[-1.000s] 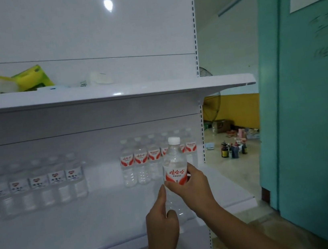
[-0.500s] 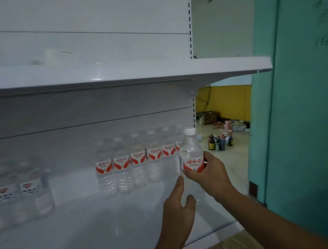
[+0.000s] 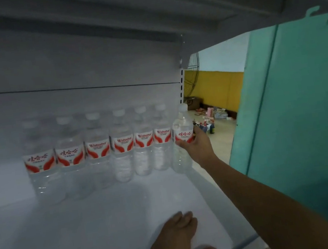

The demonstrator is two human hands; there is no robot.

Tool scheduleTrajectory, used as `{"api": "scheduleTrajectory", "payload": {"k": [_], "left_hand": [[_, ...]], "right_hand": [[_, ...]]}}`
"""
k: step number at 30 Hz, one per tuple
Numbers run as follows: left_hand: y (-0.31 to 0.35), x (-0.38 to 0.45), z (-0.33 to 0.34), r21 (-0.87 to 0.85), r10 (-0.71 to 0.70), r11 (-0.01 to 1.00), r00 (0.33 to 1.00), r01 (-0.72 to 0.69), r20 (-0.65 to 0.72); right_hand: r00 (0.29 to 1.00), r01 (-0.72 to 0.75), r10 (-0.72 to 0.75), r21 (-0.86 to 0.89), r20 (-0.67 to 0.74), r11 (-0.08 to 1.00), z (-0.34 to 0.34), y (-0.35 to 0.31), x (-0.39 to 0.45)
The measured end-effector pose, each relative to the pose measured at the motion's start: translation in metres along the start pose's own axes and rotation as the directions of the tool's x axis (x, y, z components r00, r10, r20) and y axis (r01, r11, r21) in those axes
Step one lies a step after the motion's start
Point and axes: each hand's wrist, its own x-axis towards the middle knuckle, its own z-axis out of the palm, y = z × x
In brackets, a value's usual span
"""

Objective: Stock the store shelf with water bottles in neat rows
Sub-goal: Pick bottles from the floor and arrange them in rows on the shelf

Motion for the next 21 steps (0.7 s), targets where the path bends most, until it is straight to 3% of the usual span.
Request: {"api": "scheduleTrajectory", "payload": {"k": [3,4,6,10,12,14,16,17,18,20,21], "left_hand": [[-0.003,0.006,-0.002,0.134,0.1,0.987,0.992,-0.09,-0.073],[-0.006,0.007,-0.003,0.148,0.063,0.988,0.996,-0.054,-0.056],[-0.013,0.005,0.011,0.218,0.091,0.974,0.984,-0.057,-0.15],[-0.032,-0.002,0.024,0.343,0.176,0.929,0.981,-0.139,-0.077],[-0.033,0.002,0.031,0.312,0.163,0.941,0.983,-0.129,-0.084],[-0.024,0.008,0.019,0.218,0.109,0.973,0.978,-0.069,-0.178],[-0.01,0.002,-0.002,0.079,-0.006,0.997,0.995,0.014,-0.098],[-0.007,0.0,0.002,0.027,0.035,0.999,0.978,-0.031,-0.207],[-0.007,-0.007,0.005,-0.017,-0.019,1.0,0.941,0.015,-0.338],[-0.006,-0.023,-0.006,-0.143,-0.191,0.979,0.895,0.145,-0.402],[-0.006,-0.037,-0.018,-0.186,-0.256,0.964,0.853,0.19,-0.456]], "right_hand": [[1.0,0.001,-0.002,0.034,0.029,0.999,0.007,0.01,0.025],[0.999,0.004,-0.006,0.052,0.042,0.999,0.009,0.012,0.03],[0.998,0.012,-0.016,0.07,0.053,0.997,0.01,0.017,0.037],[0.998,0.036,-0.042,0.1,0.055,0.994,0.015,0.02,0.044],[0.998,0.016,-0.022,0.105,0.062,0.994,0.015,0.022,0.045],[0.996,-0.038,0.029,0.106,0.082,0.994,0.012,0.022,0.042],[0.99,-0.089,0.081,0.073,0.111,0.993,0.009,0.016,0.033],[0.991,-0.111,0.107,0.044,0.083,0.993,0.006,0.011,0.023],[0.992,-0.125,0.125,0.012,0.018,0.992,0.002,0.004,0.01],[0.991,-0.118,0.114,-0.051,-0.071,0.992,-0.004,-0.017,-0.024],[0.995,-0.097,0.094,-0.074,-0.045,0.993,-0.003,-0.029,-0.046]]}}
